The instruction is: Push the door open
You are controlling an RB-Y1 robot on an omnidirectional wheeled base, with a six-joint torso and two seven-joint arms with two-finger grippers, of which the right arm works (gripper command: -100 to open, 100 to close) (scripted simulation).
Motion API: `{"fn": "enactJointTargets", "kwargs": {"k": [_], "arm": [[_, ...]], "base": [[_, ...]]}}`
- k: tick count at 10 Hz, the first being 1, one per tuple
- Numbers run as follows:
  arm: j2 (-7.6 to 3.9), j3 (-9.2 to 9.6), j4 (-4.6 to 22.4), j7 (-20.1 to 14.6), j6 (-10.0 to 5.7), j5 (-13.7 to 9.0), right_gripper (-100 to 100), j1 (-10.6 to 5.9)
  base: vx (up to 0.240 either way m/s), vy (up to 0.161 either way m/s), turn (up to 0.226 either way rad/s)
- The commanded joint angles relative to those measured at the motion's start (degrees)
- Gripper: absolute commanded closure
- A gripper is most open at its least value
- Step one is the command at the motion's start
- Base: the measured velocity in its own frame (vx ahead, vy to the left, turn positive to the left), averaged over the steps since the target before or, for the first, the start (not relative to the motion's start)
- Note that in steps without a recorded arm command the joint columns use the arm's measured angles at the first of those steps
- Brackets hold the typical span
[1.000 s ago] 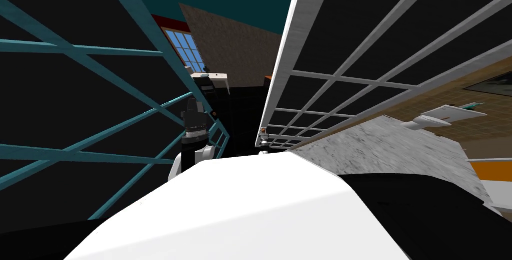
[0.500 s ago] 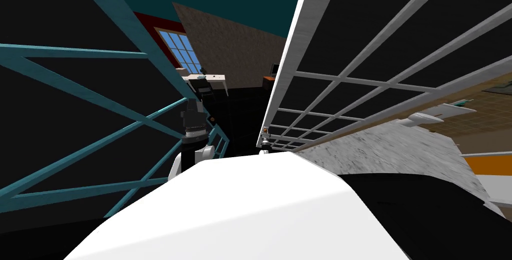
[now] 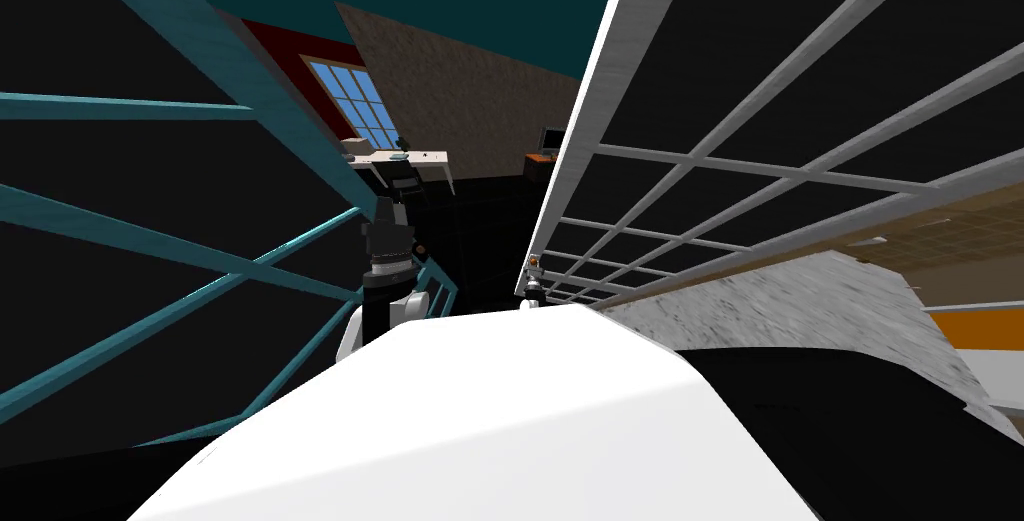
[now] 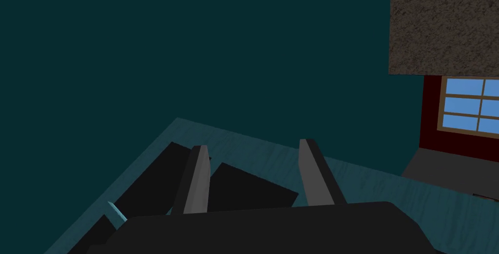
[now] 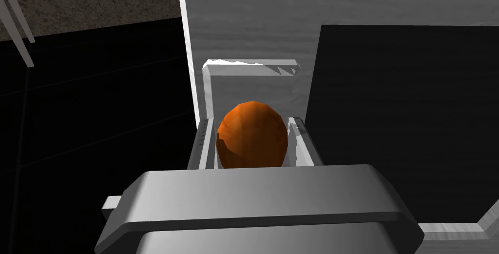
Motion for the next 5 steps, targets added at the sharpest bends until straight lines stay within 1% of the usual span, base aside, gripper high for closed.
{"fn": "enactJointTargets", "kwargs": {"k": [1, 5], "arm": [[-0.30, -1.37, 0.0, 0.4, -0.75, -0.6, 100, -0.43], [-0.23, -3.90, 0.5, 0.9, -1.55, -2.1, 100, -0.66]], "base": [[0.194, 0.026, -0.074], [0.207, 0.056, -0.062]]}}
